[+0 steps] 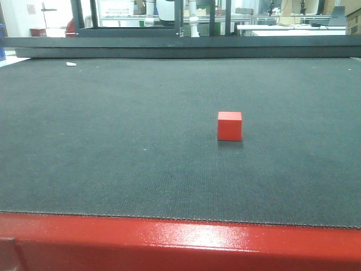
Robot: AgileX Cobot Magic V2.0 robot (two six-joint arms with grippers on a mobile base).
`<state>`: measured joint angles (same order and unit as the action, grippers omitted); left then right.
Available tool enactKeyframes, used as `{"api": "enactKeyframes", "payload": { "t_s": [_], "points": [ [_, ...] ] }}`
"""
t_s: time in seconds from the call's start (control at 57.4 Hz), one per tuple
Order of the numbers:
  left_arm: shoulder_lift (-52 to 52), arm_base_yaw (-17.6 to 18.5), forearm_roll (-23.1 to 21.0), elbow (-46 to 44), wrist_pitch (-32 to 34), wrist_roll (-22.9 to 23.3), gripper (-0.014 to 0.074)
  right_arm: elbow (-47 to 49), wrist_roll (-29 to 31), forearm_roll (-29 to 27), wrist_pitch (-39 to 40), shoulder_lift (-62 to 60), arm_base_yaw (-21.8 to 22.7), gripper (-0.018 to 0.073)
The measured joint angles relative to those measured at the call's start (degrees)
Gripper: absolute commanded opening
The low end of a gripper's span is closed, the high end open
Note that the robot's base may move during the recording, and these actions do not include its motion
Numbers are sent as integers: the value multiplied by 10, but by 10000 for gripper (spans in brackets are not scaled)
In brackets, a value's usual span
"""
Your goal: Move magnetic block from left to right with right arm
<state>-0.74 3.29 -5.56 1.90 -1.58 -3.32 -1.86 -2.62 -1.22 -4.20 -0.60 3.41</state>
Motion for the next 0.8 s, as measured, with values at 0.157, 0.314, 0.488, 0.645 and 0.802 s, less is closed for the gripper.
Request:
{"api": "enactKeyframes", "payload": {
  "t_s": [0.157, 0.314, 0.488, 0.645, 0.802],
  "points": [
    [0, 0, 0, 0, 0, 0, -126, 0, 0, 0, 0, 0, 0, 58],
    [0, 0, 0, 0, 0, 0, -126, 0, 0, 0, 0, 0, 0, 58],
    [0, 0, 0, 0, 0, 0, -126, 0, 0, 0, 0, 0, 0, 58],
    [0, 0, 0, 0, 0, 0, -126, 0, 0, 0, 0, 0, 0, 58],
    [0, 0, 0, 0, 0, 0, -126, 0, 0, 0, 0, 0, 0, 58]
  ]
}}
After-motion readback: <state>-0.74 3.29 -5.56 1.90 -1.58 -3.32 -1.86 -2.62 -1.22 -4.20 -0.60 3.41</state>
